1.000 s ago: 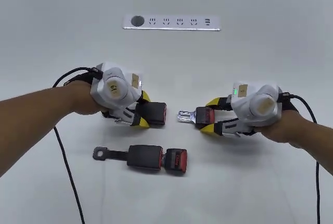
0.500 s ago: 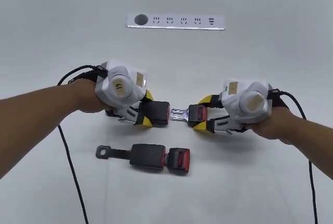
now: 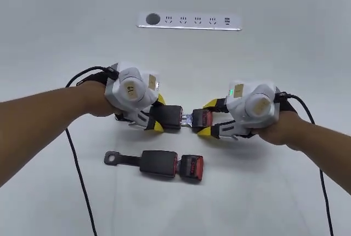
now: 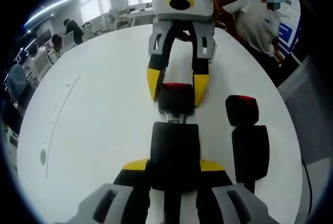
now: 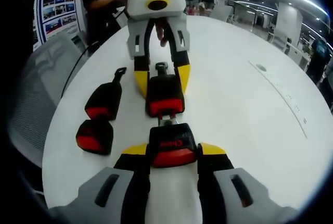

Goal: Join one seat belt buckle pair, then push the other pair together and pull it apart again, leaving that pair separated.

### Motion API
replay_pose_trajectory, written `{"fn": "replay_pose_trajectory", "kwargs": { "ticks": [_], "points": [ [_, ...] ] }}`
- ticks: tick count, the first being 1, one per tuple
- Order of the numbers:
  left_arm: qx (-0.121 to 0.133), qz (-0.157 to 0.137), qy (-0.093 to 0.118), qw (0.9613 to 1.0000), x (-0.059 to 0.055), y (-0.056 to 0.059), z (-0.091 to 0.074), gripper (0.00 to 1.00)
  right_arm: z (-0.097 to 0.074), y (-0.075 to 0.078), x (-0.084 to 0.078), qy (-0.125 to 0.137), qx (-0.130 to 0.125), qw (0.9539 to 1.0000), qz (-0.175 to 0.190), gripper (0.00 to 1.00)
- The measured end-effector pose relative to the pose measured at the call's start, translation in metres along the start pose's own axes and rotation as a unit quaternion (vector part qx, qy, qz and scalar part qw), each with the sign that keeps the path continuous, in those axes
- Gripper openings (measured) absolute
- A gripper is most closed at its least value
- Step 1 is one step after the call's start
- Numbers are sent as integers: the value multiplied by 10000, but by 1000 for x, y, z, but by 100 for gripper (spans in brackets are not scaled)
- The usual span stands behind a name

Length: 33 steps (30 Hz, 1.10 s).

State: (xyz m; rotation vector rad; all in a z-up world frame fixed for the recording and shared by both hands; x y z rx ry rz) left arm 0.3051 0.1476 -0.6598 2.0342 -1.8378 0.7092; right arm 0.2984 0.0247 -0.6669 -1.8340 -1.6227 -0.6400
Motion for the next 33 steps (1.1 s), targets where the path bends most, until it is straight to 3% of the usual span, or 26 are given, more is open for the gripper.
{"fn": "replay_pose_trajectory", "kwargs": {
  "ticks": [13,33],
  "points": [
    [-1,68,-131,9999,3,3,1,34,0,0,6,16,-16,9999,105,34],
    [-27,89,-120,9999,2,3,0,33,14,0,17,-2,-133,9997,206,33]
  ]
}}
Point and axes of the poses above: the centre of the closed fingertips' face, and the gripper's own axes: z roughly forward along the fingers, y roughly to its right, x roughly out of its top, the point moved 4 cm from there along -z, roughly backward along the fingers, and after that the axes turned 8 degrees about x, right-handed, at the moved point
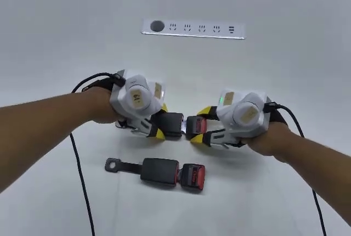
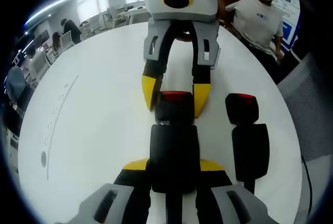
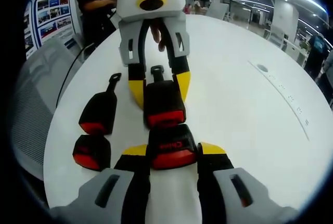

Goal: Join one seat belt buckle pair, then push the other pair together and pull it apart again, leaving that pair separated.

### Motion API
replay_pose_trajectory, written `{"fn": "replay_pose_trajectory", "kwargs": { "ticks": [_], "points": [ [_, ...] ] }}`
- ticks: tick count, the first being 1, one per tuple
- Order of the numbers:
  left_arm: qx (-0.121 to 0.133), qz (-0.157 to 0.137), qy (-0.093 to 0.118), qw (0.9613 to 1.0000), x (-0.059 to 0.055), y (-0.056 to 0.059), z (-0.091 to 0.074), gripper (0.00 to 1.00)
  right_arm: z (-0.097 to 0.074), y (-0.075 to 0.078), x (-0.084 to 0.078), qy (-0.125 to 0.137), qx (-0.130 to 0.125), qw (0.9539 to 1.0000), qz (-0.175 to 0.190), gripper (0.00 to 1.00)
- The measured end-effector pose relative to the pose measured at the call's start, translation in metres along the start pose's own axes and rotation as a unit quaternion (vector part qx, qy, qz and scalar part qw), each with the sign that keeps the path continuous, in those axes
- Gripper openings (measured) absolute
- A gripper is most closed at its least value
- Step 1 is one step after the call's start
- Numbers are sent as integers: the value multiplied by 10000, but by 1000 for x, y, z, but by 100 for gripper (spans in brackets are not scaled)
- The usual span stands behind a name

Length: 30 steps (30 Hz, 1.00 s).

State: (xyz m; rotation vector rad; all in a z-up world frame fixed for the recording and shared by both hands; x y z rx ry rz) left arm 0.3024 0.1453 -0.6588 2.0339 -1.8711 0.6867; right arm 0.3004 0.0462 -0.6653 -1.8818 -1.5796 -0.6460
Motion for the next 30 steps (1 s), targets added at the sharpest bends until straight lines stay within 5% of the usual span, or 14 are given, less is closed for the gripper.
{"fn": "replay_pose_trajectory", "kwargs": {
  "ticks": [13,30],
  "points": [
    [-3,0,21,10000,-1,-1,0,33,0,-1,0,-99,2,9999,-117,34],
    [-60,92,355,9993,-2,0,0,34,0,-1,0,-5,63,9998,-205,34]
  ]
}}
Point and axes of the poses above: the centre of the closed fingertips' face, and the gripper's own axes: z roughly forward along the fingers, y roughly to its right, x roughly out of its top, the point moved 4 cm from there along -z, roughly backward along the fingers, and after that the axes turned 8 degrees about x, right-handed, at the moved point
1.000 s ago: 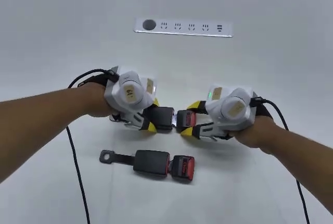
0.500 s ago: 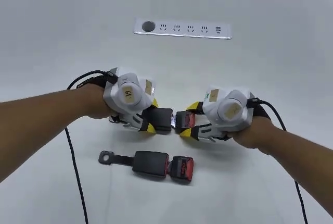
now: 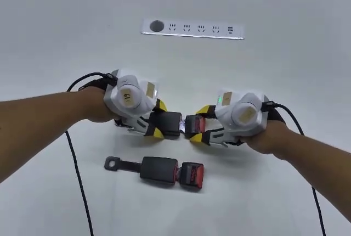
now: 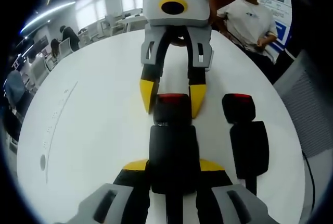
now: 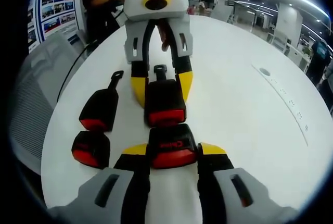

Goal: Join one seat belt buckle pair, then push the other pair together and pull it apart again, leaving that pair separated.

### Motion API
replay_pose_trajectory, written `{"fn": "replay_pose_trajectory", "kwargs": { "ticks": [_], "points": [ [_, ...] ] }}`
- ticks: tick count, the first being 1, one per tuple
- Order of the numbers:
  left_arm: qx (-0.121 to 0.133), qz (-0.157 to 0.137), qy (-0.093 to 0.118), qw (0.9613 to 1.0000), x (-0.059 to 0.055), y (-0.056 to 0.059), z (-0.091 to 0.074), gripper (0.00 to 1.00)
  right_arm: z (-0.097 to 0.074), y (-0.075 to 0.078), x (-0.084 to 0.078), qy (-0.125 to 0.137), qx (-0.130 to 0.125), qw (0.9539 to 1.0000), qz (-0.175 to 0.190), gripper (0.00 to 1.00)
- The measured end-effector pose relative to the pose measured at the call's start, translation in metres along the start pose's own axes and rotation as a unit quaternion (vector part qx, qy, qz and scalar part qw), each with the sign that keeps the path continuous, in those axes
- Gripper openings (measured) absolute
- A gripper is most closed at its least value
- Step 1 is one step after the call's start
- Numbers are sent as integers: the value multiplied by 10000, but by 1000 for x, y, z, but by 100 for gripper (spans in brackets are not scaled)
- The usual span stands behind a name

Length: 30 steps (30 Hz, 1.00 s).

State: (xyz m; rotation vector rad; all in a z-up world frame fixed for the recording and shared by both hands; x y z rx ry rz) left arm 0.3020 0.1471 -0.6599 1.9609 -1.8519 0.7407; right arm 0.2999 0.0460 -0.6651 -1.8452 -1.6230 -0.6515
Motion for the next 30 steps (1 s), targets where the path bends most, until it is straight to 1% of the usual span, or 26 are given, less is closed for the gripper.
{"fn": "replay_pose_trajectory", "kwargs": {
  "ticks": [2,5,10,16,22,25,30],
  "points": [
    [11,30,26,10000,0,0,0,34,0,0,0,13,5,10000,0,34],
    [41,-10,91,9999,-2,-1,-1,34,0,0,-1,34,-14,10000,-3,34],
    [44,-41,66,10000,-1,0,-1,34,-1,-1,-1,65,-22,10000,8,34],
    [38,-53,48,10000,-4,-2,-3,34,-3,-1,-4,82,-33,10000,28,34],
    [24,-43,7,10000,-4,-1,-3,34,-7,-1,-7,104,-33,9999,50,34],
    [16,-43,4,10000,-6,-2,-3,34,-8,-3,-8,129,-8,9999,34,34],
    [10,-40,-7,10000,-4,-2,-4,34,-9,0,-9,132,-12,9999,20,34]
  ]
}}
Point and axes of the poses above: the centre of the closed fingertips' face, and the gripper's own axes: z roughly forward along the fingers, y roughly to its right, x roughly out of its top, the point moved 4 cm from there along -z, roughly backward along the fingers, and after that the axes turned 8 degrees about x, right-handed, at the moved point
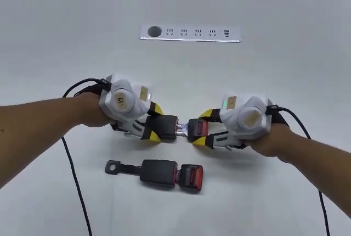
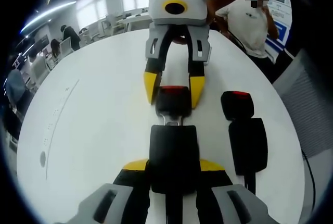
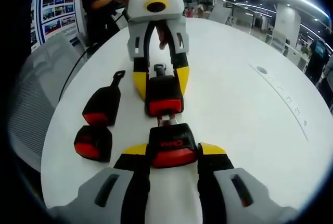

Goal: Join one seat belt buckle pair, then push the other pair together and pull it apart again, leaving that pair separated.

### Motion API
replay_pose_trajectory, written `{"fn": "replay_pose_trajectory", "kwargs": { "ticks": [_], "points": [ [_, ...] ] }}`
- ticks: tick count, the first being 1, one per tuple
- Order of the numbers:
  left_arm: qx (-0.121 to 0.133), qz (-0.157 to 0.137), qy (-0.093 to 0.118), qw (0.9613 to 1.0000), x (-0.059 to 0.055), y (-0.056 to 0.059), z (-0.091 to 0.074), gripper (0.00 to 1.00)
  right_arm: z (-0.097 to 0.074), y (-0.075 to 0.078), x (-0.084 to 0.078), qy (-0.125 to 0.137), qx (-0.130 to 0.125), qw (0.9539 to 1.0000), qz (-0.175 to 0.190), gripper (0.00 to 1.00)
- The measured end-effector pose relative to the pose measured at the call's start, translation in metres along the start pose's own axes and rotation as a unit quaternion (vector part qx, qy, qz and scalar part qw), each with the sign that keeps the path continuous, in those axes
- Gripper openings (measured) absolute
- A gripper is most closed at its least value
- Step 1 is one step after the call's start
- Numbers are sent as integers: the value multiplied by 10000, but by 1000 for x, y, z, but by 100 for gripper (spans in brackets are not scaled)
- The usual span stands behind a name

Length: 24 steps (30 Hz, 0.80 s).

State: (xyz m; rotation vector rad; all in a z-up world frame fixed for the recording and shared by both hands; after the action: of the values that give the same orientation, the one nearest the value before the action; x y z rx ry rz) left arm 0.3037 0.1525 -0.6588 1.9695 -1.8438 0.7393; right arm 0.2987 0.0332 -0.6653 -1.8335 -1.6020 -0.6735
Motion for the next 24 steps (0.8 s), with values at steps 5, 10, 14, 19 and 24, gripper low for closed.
{"fn": "replay_pose_trajectory", "kwargs": {
  "ticks": [5,10,14,19,24],
  "points": [
    [-4,-1,-12,10000,-1,-1,0,34,-6,0,-7,6,-22,10000,5,34],
    [-1,-24,-9,10000,-2,-1,0,34,-11,0,-11,-15,-27,10000,28,34],
    [2,-31,-29,10000,-1,0,-1,34,-18,-2,-17,-15,-37,10000,53,34],
    [-4,-36,-25,10000,-1,1,-2,34,-23,4,-26,-38,-58,10000,43,34],
    [-3,-47,-28,10000,-2,1,-2,34,-27,0,-31,-11,-86,9999,58,34]
  ]
}}
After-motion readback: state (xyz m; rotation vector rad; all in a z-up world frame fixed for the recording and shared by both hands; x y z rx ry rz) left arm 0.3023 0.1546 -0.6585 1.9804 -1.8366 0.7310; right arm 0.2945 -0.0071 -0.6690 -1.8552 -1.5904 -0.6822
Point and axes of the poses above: the centre of the closed fingertips' face, and the gripper's own axes: z roughly forward along the fingers, y roughly to its right, x roughly out of its top, the point moved 4 cm from there along -z, roughly backward along the fingers, and after that the axes turned 8 degrees about x, right-handed, at the moved point
